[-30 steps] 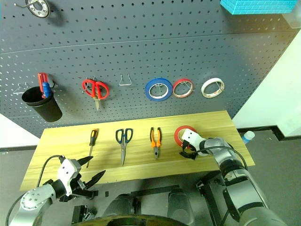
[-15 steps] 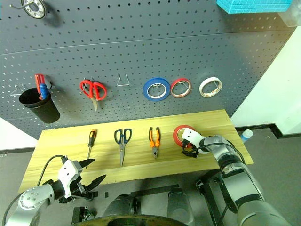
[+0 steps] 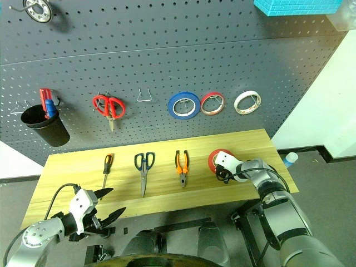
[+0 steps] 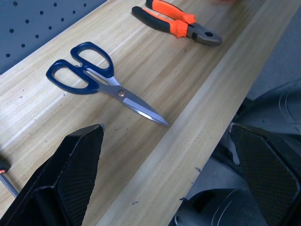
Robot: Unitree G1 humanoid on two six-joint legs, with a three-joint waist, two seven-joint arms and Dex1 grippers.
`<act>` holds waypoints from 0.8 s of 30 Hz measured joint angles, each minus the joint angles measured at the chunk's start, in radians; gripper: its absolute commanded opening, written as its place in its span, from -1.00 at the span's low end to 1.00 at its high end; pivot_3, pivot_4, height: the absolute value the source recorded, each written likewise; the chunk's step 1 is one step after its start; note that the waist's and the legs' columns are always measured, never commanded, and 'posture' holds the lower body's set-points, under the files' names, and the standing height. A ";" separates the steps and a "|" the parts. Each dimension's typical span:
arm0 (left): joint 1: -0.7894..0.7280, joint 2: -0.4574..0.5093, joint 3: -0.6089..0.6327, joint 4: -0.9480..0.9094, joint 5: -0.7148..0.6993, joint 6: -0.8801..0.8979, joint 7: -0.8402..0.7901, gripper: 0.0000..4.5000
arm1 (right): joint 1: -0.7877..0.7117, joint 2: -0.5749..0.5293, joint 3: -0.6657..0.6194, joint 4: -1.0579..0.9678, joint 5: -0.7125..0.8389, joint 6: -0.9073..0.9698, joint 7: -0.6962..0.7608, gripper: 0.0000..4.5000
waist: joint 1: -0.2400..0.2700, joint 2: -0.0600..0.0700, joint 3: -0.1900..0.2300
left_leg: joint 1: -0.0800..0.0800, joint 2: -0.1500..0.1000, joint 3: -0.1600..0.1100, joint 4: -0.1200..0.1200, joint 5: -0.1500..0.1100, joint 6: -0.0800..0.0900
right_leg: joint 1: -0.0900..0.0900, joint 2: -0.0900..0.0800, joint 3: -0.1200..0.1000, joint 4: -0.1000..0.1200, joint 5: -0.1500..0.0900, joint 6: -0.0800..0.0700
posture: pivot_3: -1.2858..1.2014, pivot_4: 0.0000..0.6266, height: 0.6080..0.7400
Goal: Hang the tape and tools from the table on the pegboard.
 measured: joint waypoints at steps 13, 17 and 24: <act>0.003 -0.033 0.010 -0.095 -0.083 0.001 -0.010 1.00 | 0.338 -0.150 -0.132 -0.689 0.099 0.021 0.002 -0.70 | 0.006 0.002 0.010 | -0.001 0.000 0.000 0.000 0.000 0.000 | -0.001 0.000 0.000 0.000 -0.002 0.003 | -0.02 -0.73 0.97; -0.032 -0.046 0.015 -0.158 -0.158 0.021 -0.019 1.00 | 0.459 -0.168 -0.181 -0.916 0.125 -0.024 -0.050 -0.70 | 0.007 -0.003 0.013 | -0.001 0.000 0.000 0.001 0.000 0.000 | 0.000 0.000 0.000 0.000 -0.002 0.003 | -0.03 -0.73 0.97; -0.140 -0.037 0.017 -0.234 -0.203 0.075 -0.036 1.00 | 0.496 -0.189 -0.220 -1.037 0.000 -0.283 -0.272 -0.70 | 0.004 -0.005 0.015 | -0.001 0.000 0.001 0.001 0.000 0.000 | 0.000 0.000 0.000 0.000 0.000 0.000 | -0.05 -0.75 0.97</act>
